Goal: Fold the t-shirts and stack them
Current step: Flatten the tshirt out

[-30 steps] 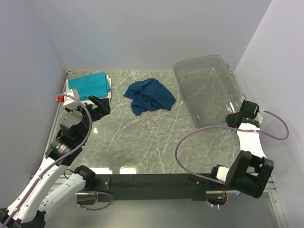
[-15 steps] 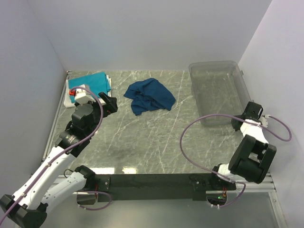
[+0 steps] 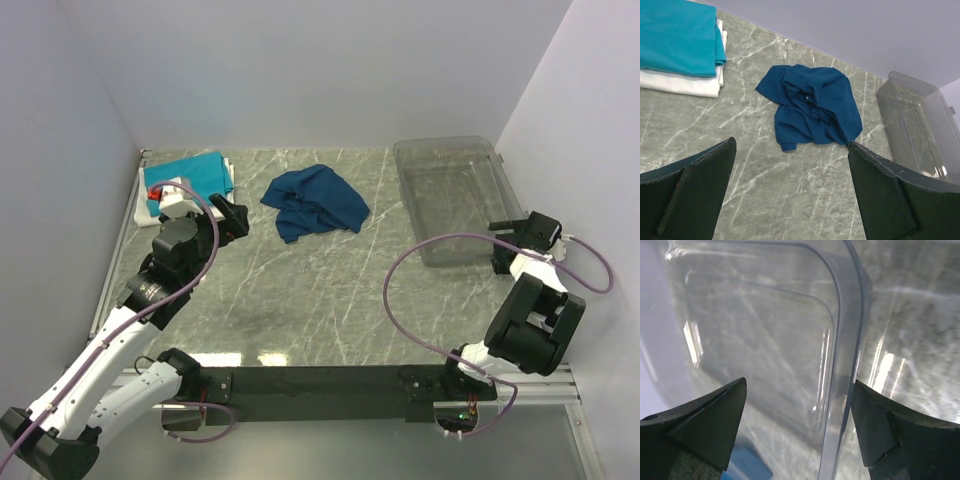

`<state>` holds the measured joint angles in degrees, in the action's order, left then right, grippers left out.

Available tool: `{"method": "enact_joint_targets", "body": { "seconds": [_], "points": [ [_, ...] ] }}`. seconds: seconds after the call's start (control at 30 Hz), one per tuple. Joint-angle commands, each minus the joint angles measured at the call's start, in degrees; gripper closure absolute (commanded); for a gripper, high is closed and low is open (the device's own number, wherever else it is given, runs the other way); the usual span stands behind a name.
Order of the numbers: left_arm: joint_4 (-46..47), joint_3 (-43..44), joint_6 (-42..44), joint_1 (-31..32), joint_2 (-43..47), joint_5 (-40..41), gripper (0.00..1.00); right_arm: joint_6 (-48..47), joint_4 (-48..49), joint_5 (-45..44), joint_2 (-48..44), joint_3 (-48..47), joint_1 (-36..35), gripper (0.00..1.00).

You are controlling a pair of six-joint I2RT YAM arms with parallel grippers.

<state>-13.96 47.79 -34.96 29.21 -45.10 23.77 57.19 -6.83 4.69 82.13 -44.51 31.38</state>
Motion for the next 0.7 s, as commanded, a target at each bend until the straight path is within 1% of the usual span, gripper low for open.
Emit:
{"method": "enact_joint_targets", "body": {
  "seconds": [0.0,0.1,0.13,0.2,0.27,0.3,0.43,0.57,0.6,0.67],
  "points": [
    [2.4,-0.2,0.7,-0.2,0.9,-0.9,0.01,-1.8,3.8,5.9,-2.7,-1.0,0.4,0.1],
    [2.2,-0.2,1.2,-0.1,0.9,-2.0,0.0,-6.3,1.0,7.5,-6.7,0.1,0.3,0.09],
    [2.2,-0.1,1.5,-0.2,0.8,-2.2,0.0,-9.3,-0.6,7.5,-9.3,0.4,0.3,0.09],
    [2.3,0.0,1.8,-0.2,0.8,-3.5,0.01,-11.9,-3.2,6.8,-13.1,0.9,0.4,0.08],
    [2.4,0.0,2.1,-0.2,0.4,-4.6,0.0,-15.3,-6.9,6.2,-15.1,0.9,0.5,0.08],
    [2.5,0.1,2.3,-0.1,0.2,-5.0,0.01,-16.3,-10.2,6.3,-16.4,0.7,0.6,0.07],
    [2.6,1.1,2.9,-0.2,-1.7,-7.8,0.01,-21.4,-17.1,7.8,-18.2,0.7,0.7,0.06],
    [3.0,1.9,3.2,-0.2,-4.3,-10.8,0.01,-24.3,-19.3,8.2,-19.7,1.8,0.7,0.06],
    [3.1,1.7,3.1,-0.3,-4.6,-11.4,0.01,-25.1,-19.4,9.4,-20.2,1.5,0.8,0.08],
    [3.6,1.8,1.4,-0.4,-6.3,-12.3,0.01,-31.3,-19.5,17.8,-20.5,0.0,-0.2,0.11]
  ]
}}
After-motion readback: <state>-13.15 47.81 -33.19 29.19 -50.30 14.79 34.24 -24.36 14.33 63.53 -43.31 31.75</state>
